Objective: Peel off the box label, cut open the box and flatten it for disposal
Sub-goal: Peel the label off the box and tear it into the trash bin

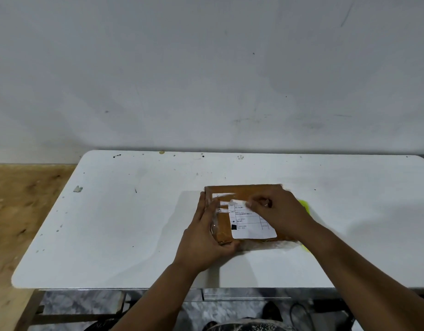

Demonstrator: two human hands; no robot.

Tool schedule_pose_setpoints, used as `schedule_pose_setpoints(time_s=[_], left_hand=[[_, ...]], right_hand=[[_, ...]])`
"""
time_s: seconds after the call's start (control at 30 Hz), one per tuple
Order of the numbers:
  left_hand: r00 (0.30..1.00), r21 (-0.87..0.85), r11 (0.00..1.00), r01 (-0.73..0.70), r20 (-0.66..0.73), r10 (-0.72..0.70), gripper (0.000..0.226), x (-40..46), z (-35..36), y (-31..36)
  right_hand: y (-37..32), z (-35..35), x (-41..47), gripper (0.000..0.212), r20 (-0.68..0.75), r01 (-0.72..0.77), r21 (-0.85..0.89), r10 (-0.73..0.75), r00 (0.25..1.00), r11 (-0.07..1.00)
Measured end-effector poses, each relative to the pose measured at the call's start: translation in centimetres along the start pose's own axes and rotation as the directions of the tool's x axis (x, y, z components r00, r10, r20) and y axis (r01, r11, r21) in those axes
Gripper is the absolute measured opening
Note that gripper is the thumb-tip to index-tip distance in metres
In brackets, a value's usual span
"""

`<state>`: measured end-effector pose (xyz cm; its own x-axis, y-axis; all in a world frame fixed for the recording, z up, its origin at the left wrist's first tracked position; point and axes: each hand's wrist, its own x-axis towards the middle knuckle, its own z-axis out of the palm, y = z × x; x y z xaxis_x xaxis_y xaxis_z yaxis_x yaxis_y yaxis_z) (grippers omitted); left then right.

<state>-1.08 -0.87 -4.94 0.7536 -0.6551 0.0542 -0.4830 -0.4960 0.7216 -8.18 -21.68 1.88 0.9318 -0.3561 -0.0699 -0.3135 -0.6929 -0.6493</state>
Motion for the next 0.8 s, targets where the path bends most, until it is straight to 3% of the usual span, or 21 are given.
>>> schedule_pose_setpoints(time_s=[0.03, 0.17, 0.23, 0.43, 0.57, 0.8], left_hand=[[1.000, -0.003, 1.000, -0.001, -0.004, 0.001, 0.112, 0.0, -0.1, 0.0], [1.000, 0.001, 1.000, -0.006, -0.003, 0.006, 0.116, 0.0, 0.0, -0.1], [1.000, 0.006, 1.000, -0.006, 0.001, 0.006, 0.116, 0.0, 0.1, -0.2], [1.000, 0.008, 1.000, 0.001, 0.005, -0.001, 0.118, 0.1, 0.2, -0.3], [1.000, 0.008, 1.000, -0.009, 0.007, 0.009, 0.115, 0.0, 0.0, -0.2], [1.000, -0.035, 0.999, 0.003, -0.024, -0.004, 0.120, 0.1, 0.3, -0.5]], right_hand=[[0.2, 0.2, -0.1, 0.009, -0.004, -0.001, -0.027, 0.001, 1.000, 1.000], [1.0, 0.8, -0.7, 0.046, -0.044, 0.042, -0.162, -0.049, 0.998, 0.986], [1.6, 1.3, -0.9, 0.053, -0.034, 0.084, -0.236, -0.095, 0.995, 0.968], [1.5, 2.2, 0.2, 0.030, -0.024, 0.152, -0.363, -0.172, 0.985, 0.919], [0.9, 2.7, 0.8, 0.010, -0.051, 0.163, -0.269, -0.182, 0.982, 0.949], [0.9, 2.4, 1.0, 0.008, -0.015, 0.154, -0.118, -0.157, 0.987, 0.981]])
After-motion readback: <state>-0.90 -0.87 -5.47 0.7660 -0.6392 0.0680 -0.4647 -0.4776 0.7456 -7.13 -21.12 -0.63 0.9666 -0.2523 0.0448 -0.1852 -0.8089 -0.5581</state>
